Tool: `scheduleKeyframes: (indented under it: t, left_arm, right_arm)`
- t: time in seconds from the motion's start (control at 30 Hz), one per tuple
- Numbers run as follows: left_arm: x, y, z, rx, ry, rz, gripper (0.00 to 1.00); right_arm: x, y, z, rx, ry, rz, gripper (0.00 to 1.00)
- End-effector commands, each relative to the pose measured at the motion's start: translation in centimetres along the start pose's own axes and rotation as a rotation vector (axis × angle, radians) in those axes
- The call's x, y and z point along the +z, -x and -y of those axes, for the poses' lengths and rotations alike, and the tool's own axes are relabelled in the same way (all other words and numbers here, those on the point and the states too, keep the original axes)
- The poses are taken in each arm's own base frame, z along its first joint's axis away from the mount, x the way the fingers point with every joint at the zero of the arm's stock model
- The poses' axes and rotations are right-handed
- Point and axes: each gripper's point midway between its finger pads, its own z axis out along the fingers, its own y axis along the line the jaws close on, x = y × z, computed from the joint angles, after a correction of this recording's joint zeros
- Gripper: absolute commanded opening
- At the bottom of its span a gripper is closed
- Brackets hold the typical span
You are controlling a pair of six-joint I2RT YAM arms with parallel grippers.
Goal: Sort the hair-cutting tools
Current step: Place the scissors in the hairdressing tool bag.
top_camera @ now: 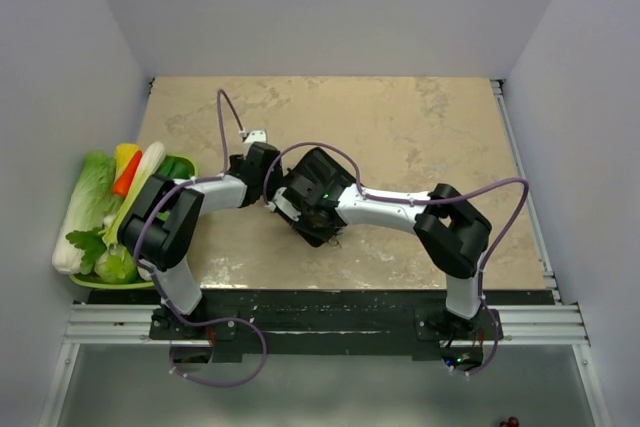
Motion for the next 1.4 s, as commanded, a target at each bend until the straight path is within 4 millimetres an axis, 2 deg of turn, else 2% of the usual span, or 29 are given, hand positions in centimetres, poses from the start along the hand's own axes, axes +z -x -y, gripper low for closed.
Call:
scheduleKeyframes:
  t: [0.0, 0.47, 0.73, 0.77, 0.97, 1.1, 1.23, 1.37]
  left_arm:
    - [-2.2, -8.1, -0.5, 0.124, -0.048, -0.228, 0.84]
    - [-2.3, -9.6, 0.6, 0.149, -0.094, -0.268, 0.84]
    - [-2.4, -9.8, 1.0, 0.148, -0.117, -0.27, 0.84]
    - [-2.3, -9.9, 1.1, 0.147, -0.121, -0.272, 0.84]
    - [-2.3, -10.4, 1.5, 0.143, -0.153, -0.285, 0.84]
    - [-2.5, -10.4, 1.6, 0.138, -0.163, -0.283, 0.84]
    - [-2.5, -10.5, 1.9, 0.133, -0.178, -0.284, 0.84]
    - [-2.5, -10.7, 1.8, 0.13, -0.175, -0.288, 0.84]
  right_arm:
    - [-2.0, 1.8, 1.2, 0.03, -0.05, 0.081, 0.25]
    - [-0.9, 2.8, 0.9, -0.021, -0.037, 0.095, 0.25]
    - [1.4, 3.5, 0.2, -0.034, -0.001, 0.124, 0.25]
    - [1.5, 4.0, 0.2, -0.033, -0.003, 0.151, 0.25]
    - [2.4, 4.5, 1.0, 0.0, -0.032, 0.189, 0.25]
    - [3.1, 4.0, 1.2, 0.062, -0.061, 0.173, 0.25]
    - [3.1, 3.1, 0.2, 0.138, -0.029, 0.171, 0.25]
    - [2.7, 1.1, -1.2, 0.168, 0.027, 0.112, 0.25]
